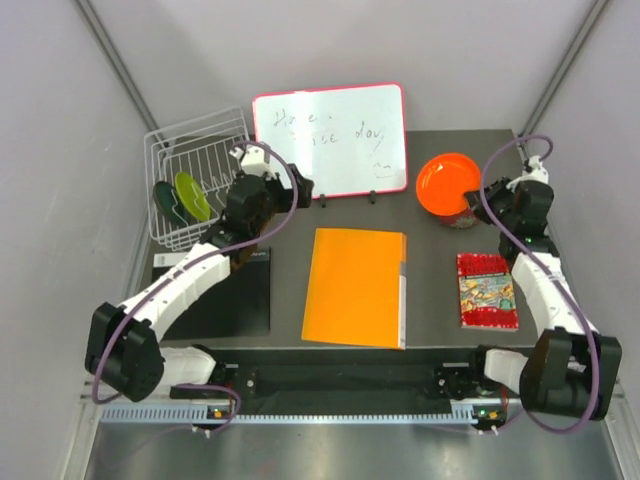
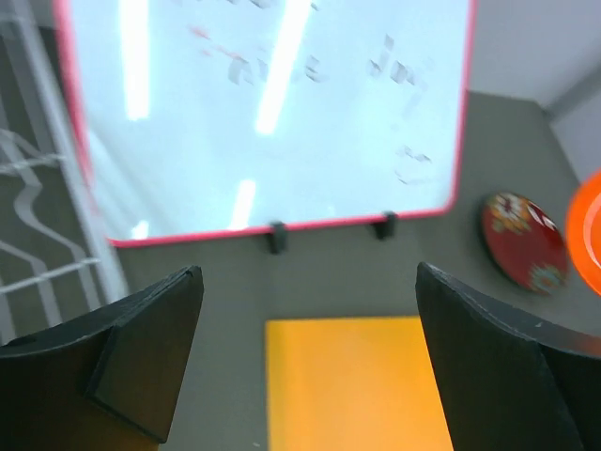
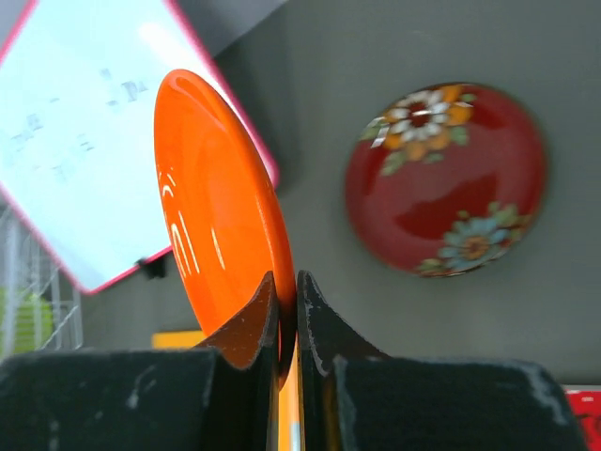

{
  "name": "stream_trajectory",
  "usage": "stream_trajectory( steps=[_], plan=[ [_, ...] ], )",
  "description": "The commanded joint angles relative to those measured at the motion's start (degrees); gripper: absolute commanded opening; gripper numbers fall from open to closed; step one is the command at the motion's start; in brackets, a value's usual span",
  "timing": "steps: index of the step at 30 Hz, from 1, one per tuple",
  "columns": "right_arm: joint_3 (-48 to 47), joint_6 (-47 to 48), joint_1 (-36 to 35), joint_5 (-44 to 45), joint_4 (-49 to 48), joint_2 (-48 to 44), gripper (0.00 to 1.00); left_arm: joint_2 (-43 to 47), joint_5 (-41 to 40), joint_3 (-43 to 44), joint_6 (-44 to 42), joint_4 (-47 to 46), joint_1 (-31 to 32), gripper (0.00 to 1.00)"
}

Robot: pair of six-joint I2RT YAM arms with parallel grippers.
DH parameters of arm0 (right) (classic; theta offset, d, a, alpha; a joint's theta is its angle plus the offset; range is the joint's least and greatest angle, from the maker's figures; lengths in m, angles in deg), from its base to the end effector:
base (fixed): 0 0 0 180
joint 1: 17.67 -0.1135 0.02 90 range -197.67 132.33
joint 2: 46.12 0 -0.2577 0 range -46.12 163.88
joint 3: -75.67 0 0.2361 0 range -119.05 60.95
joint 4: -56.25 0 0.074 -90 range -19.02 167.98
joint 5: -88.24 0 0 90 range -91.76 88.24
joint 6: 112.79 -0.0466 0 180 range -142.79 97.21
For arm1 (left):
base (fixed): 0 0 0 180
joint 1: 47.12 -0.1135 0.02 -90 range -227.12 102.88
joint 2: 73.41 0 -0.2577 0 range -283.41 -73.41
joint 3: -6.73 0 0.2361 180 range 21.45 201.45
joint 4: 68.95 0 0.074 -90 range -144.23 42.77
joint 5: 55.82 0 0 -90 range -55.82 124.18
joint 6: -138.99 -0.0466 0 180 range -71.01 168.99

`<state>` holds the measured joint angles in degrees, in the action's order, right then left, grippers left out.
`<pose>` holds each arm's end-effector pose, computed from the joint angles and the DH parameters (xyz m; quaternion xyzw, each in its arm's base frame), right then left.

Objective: Unload the plates from the dish rack

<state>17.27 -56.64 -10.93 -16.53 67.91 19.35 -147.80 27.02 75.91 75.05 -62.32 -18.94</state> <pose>0.2597 -0.0187 0.2807 0.2093 0.7819 0.2370 0.5372 0.2702 -0.1382 0.3156 -0.0250 0.7753 -0.2437 0.5821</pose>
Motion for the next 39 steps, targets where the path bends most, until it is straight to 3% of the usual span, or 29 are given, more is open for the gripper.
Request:
stream_trajectory(
  steps=[1,3,10,19,23,31,32,35,36,39],
  plan=[
    [-6.1,4.3,4.3,1.7,2.9,7.8,0.00,2.8,-20.1,3.2,-8.7,1.4,-1.0,0.99],
    [-7.8,4.4,6.1,1.0,0.7,12.9,0.00,2.8,-22.6,3.5,-11.0,0.8,-2.3,0.99],
    [-12.9,3.3,8.1,-1.6,-4.3,28.3,0.00,1.4,-19.6,2.5,-9.7,0.6,-14.7,0.99],
    [-16.1,2.6,8.4,-2.6,-8.4,37.7,0.02,-1.8,-20.3,0.6,-9.5,-0.7,-21.5,0.99],
    [-17.3,3.0,8.3,-1.2,-6.9,39.5,0.12,-3.0,-20.0,0.5,-9.0,-0.3,-22.5,0.99],
    [-14.7,4.1,8.3,0.7,-4.9,37.6,0.13,-3.3,-21.0,0.4,-8.6,-0.1,-23.2,0.99],
    [-14.4,4.1,8.3,0.7,-4.8,37.4,0.20,-3.2,-21.1,0.4,-8.4,-0.1,-23.2,0.99],
    [-13.2,4.4,8.3,1.1,-4.1,36.2,0.21,-3.0,-21.1,0.4,-8.3,0.4,-23.4,0.99],
    [-12.1,4.3,8.3,1.9,-4.1,35.8,0.28,-3.0,-21.0,0.6,-8.2,0.6,-23.5,0.99],
    [-11.6,4.8,8.4,1.4,-3.7,34.9,0.34,-2.8,-20.4,0.6,-8.0,0.9,-23.6,0.99]
  ],
)
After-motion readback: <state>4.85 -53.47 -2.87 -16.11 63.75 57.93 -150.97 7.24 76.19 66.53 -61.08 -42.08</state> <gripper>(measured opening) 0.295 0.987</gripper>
